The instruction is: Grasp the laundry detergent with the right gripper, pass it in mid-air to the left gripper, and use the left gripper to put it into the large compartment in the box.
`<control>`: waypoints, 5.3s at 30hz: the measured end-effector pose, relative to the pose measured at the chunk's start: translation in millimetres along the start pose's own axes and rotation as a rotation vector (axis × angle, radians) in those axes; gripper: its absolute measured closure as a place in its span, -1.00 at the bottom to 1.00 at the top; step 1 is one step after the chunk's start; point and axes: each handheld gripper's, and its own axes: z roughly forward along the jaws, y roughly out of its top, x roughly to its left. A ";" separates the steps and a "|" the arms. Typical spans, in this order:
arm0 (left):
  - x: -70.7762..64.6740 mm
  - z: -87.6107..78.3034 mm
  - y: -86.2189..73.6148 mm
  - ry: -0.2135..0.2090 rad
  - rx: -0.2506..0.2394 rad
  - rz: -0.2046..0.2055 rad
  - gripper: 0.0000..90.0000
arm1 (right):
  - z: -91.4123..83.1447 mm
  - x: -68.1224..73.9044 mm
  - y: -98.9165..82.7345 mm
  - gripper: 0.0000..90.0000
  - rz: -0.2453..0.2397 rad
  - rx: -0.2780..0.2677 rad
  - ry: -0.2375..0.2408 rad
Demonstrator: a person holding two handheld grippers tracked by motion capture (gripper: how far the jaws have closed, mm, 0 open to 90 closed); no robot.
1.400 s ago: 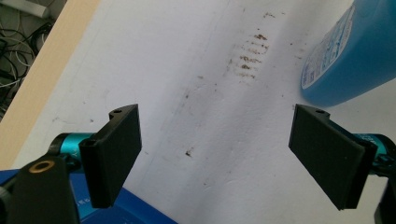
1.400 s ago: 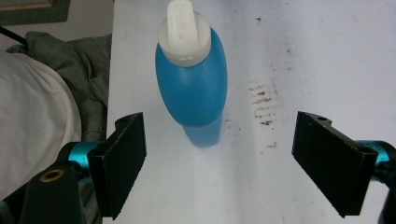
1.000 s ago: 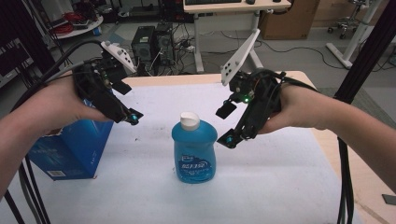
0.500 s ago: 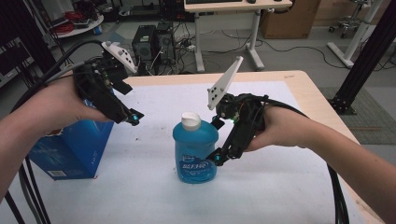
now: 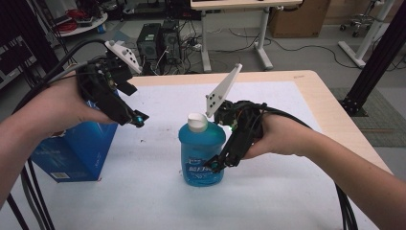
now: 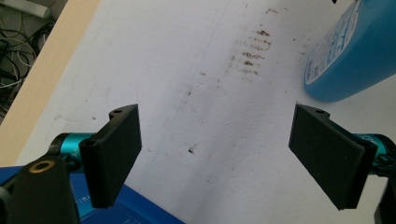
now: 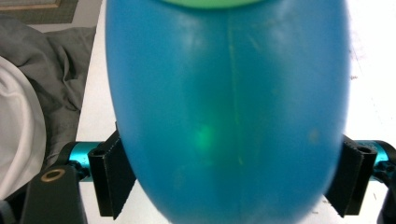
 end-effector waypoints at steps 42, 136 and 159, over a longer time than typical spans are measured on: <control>-0.4 -1.9 -5.0 0.003 -0.001 0.001 -0.62 | 0.2 0.5 -0.2 -0.25 -0.036 -0.041 -0.024; -30.9 -37.4 119.5 -0.274 0.074 0.379 -0.46 | -63.5 -16.1 77.6 0.00 -0.120 -0.086 -0.003; -31.4 -34.4 122.2 -0.268 0.093 0.381 -0.30 | -65.2 -15.5 77.1 0.00 -0.133 -0.087 -0.016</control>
